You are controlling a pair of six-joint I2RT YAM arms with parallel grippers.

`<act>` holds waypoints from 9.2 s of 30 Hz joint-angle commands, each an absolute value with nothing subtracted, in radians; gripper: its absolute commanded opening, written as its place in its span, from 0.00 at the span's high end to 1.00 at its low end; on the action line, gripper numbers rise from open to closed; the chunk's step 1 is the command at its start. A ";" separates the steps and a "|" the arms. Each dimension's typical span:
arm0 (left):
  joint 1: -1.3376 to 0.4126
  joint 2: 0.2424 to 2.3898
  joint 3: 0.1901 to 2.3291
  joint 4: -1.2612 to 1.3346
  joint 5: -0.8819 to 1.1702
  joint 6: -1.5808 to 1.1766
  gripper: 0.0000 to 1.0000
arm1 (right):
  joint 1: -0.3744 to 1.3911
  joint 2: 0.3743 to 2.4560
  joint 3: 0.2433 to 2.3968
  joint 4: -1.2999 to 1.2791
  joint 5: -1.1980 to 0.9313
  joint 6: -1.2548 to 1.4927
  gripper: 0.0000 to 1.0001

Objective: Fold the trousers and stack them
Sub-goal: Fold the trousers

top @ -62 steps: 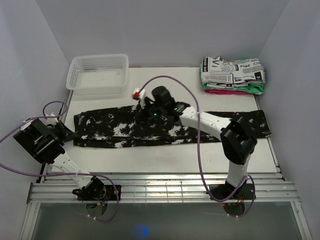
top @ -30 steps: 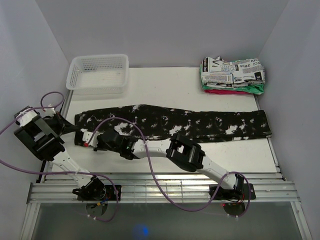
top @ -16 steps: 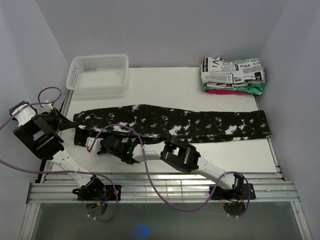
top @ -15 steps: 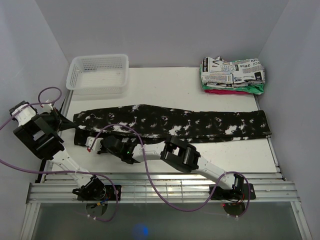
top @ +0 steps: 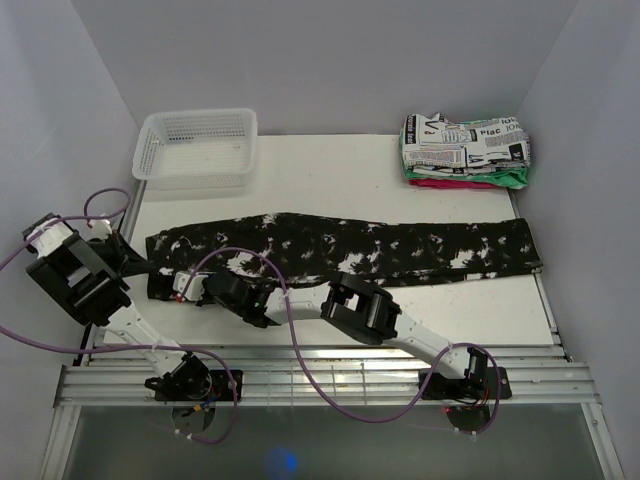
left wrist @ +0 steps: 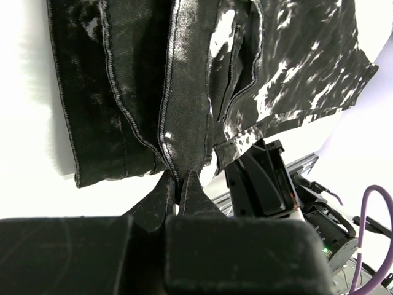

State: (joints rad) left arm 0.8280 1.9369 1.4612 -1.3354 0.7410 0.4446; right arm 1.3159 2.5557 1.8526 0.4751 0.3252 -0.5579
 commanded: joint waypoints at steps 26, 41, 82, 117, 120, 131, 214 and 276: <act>0.808 2.042 1.625 -1.390 0.850 0.430 1.00 | 1.295 2.540 1.933 0.261 0.103 -0.278 0.86; 0.807 1.912 1.608 -1.407 0.841 0.431 1.00 | 1.284 2.586 1.959 0.244 0.192 -0.327 0.86; 0.865 2.071 1.290 -0.948 0.546 0.210 1.00 | 1.273 2.419 1.879 0.160 0.152 -0.304 0.80; 0.819 2.195 1.519 -0.977 0.506 0.215 1.00 | 0.950 2.062 1.500 -0.549 -0.156 -0.638 0.68; 0.818 2.192 1.517 -0.977 0.505 0.219 1.00 | 0.950 2.017 1.479 -0.531 -0.153 -0.640 0.70; 0.816 2.201 1.525 -0.991 0.505 0.227 1.00 | 0.916 1.953 1.516 -0.546 -0.253 -0.660 0.67; 0.818 2.212 1.508 -0.999 0.505 0.239 1.00 | 0.919 2.016 1.540 -0.564 -0.163 -0.684 0.92; 0.506 1.500 1.421 -0.781 0.744 0.509 0.06 | -0.158 1.450 1.198 -0.715 -0.373 -0.298 0.31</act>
State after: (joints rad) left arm 0.5488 1.5444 1.4750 -0.9119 0.7425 0.5400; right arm 0.0387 1.4834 1.2907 -0.6308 -0.4000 -0.3668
